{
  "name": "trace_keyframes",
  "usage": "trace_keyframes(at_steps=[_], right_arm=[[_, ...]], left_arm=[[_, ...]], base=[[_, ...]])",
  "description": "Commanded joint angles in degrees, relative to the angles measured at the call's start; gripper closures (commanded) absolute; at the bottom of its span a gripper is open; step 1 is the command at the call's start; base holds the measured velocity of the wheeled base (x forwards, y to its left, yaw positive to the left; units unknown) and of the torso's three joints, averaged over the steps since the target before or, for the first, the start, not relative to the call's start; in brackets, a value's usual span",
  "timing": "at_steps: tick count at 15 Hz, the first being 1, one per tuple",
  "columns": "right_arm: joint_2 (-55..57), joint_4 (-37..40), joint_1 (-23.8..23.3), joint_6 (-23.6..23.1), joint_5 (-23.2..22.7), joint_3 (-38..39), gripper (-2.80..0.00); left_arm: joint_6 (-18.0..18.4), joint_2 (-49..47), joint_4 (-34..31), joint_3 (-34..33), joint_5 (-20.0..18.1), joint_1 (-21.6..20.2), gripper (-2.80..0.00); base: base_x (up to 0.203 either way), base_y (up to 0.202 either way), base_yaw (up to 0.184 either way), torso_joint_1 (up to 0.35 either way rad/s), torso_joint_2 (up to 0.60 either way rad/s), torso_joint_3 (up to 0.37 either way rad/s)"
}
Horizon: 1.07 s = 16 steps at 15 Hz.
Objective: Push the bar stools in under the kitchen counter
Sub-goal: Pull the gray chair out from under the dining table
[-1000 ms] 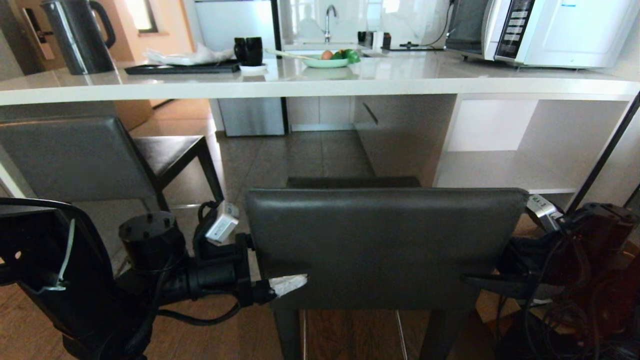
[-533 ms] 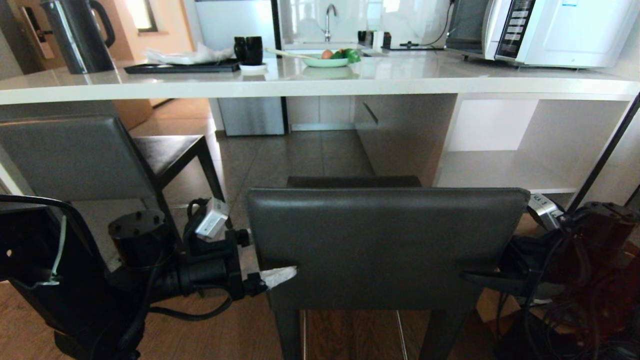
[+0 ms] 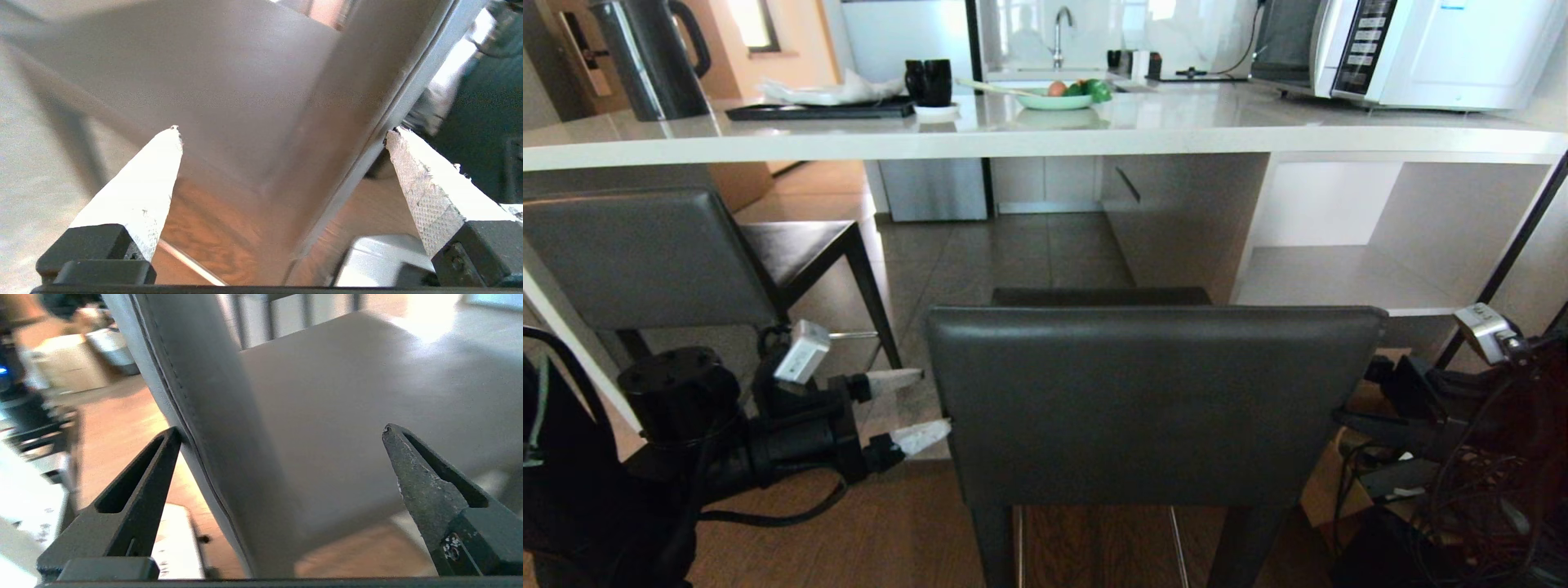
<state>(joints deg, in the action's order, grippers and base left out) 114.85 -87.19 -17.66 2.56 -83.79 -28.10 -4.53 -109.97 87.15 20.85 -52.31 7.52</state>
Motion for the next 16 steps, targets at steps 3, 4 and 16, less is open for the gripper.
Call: trace_keyframes(at_steps=[3,4,16], right_arm=[[-8.6,-0.5,-4.5,-0.1,-0.6,4.3,-2.8],[-11.2,-0.5,-5.3,-0.2,-0.5,6.9,-2.8],[-33.2,2.8,-8.4,14.1,64.6,4.2,-2.8]], left_arm=[[-2.4,11.4,0.5,-3.9,-0.4,-1.9,-2.8],[-4.4,14.9,0.5,-4.6,0.0,-1.9,-2.8],[-3.0,39.2,-23.5,0.4,60.6,1.9,-2.8]], base=[[0.0,0.0,0.0,0.0,0.0,0.0],[0.0,0.0,0.0,0.0,0.0,0.0],[0.0,0.0,0.0,0.0,0.0,0.0]])
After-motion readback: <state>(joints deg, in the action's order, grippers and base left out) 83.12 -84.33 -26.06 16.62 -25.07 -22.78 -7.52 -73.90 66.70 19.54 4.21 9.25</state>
